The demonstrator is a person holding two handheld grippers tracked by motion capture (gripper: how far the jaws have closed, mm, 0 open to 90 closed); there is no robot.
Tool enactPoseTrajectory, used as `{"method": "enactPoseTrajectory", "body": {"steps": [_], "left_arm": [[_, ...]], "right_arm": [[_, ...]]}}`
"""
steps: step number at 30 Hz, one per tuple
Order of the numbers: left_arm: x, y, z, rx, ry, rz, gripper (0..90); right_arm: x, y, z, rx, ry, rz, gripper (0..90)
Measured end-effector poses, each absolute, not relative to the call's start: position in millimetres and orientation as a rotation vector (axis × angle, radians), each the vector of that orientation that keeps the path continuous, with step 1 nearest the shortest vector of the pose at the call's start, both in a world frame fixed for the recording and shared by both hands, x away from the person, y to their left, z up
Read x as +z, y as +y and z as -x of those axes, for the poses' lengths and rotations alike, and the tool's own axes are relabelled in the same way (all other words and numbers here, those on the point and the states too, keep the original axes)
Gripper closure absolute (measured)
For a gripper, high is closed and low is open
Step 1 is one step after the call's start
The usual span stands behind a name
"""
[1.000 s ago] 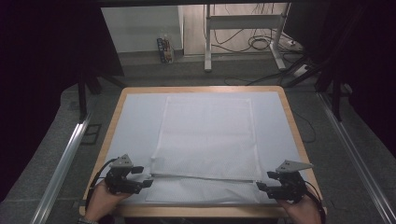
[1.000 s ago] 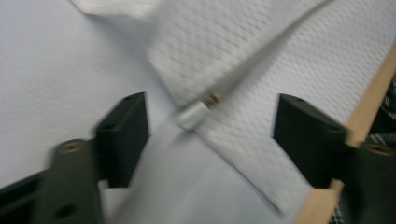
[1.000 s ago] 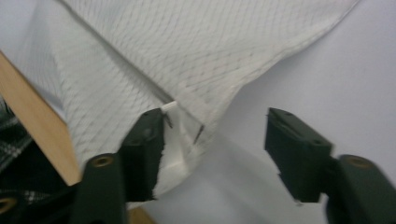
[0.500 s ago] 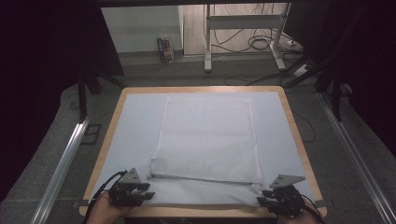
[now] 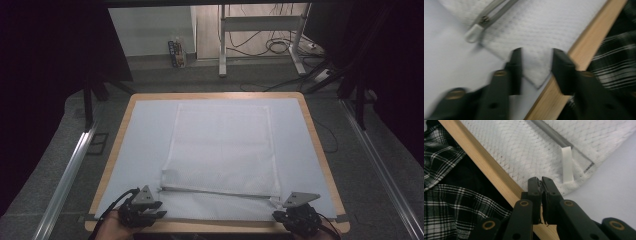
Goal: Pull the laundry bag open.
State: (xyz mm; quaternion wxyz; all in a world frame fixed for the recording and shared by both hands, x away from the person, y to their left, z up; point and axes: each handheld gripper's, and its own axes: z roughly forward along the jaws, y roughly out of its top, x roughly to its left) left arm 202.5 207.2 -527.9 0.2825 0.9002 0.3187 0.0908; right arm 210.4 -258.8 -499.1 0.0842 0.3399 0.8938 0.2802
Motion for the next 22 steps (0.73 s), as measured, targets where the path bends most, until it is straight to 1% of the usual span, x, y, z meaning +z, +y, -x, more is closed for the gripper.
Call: {"method": "enactPoseTrajectory", "body": {"steps": [1, 2, 3, 5, 7, 8, 9, 10, 11, 12, 13, 15, 16, 18, 19, 20, 21, 22], "left_arm": [[-527, 207, -202, 0.245, 0.860, -2.412, 77.6], [-527, 207, -203, 0.211, 0.862, -2.411, 83.7], [-526, 206, -202, 0.205, 0.863, -2.413, 90.0], [-524, 206, -199, 0.182, 0.857, -2.432, 90.0], [-523, 207, -195, 0.118, 0.841, -2.448, 90.0], [-523, 207, -192, 0.098, 0.832, -2.445, 87.8], [-525, 208, -189, 0.094, 0.821, -2.445, 87.8], [-525, 209, -187, 0.102, 0.821, -2.429, 83.3], [-524, 211, -187, 0.084, 0.823, -2.408, 73.0], [-521, 217, -186, 0.076, 0.822, -2.354, 68.5], [-519, 222, -186, 0.080, 0.825, -2.316, 59.4], [-516, 233, -188, 0.101, 0.867, -2.203, 42.0], [-517, 238, -189, 0.121, 0.898, -2.156, 37.6], [-521, 245, -193, 0.195, 0.941, -2.108, 23.3], [-524, 248, -194, 0.216, 0.960, -2.103, 20.0], [-524, 250, -196, 0.227, 0.994, -2.095, 18.0], [-524, 251, -197, 0.230, 1.003, -2.081, 13.9], [-523, 251, -196, 0.253, 0.997, -2.070, 12.1]], "right_arm": [[-497, -261, -209, 0.844, 2.657, -1.018, 85.3], [-496, -262, -208, 0.857, 2.648, -1.024, 85.3], [-492, -266, -206, 0.901, 2.635, -1.040, 85.3], [-491, -269, -205, 0.904, 2.635, -1.052, 85.2], [-495, -273, -203, 0.878, 2.659, -1.092, 84.9], [-501, -277, -201, 0.842, 2.683, -1.115, 84.2], [-501, -277, -201, 0.842, 2.683, -1.115, 84.2], [-503, -279, -200, 0.830, 2.684, -1.124, 82.7], [-502, -282, -199, 0.835, 2.666, -1.129, 79.9], [-500, -284, -199, 0.845, 2.649, -1.135, 77.8], [-497, -287, -199, 0.865, 2.606, -1.147, 72.6], [-493, -293, -201, 0.911, 2.520, -1.158, 55.8], [-492, -296, -202, 0.919, 2.489, -1.159, 50.3], [-493, -303, -206, 0.928, 2.427, -1.146, 35.3], [-493, -306, -208, 0.945, 2.406, -1.148, 28.9], [-493, -308, -210, 0.970, 2.391, -1.150, 24.9], [-493, -309, -211, 0.992, 2.383, -1.149, 21.4], [-493, -310, -212, 1.002, 2.372, -1.140, 18.4]]}}
